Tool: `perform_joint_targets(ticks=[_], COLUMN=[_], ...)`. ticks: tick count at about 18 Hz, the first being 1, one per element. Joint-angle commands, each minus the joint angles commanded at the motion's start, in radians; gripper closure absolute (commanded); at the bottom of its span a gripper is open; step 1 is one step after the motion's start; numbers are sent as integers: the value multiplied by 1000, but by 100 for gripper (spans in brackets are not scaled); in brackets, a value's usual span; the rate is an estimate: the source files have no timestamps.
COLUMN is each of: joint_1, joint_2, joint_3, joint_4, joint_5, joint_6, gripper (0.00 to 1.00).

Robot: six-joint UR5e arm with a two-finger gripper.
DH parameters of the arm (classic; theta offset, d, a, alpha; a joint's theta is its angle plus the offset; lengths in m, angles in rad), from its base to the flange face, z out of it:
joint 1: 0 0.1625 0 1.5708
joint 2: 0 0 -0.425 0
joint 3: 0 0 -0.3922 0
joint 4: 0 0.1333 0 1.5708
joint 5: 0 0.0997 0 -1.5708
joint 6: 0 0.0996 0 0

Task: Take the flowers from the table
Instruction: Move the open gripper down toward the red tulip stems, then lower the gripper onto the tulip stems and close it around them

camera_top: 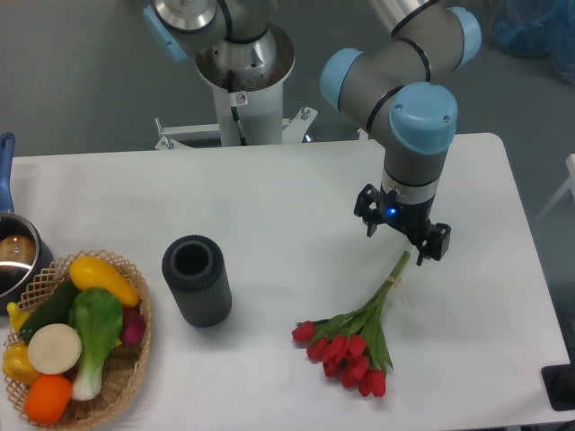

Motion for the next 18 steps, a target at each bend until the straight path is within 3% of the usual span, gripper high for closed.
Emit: perform_joint_targets(ticks=[6, 8, 14, 18], joint_1=[-6, -6, -32, -43], joint_2=[0, 3, -32, -92], joint_3=[-5, -21, -78, -51], joint_4=[5, 14, 187, 198], joint_5=[-5, -9, -12, -11], joint_6=[-24, -166, -222, -206], gripper=[0, 0, 0, 0])
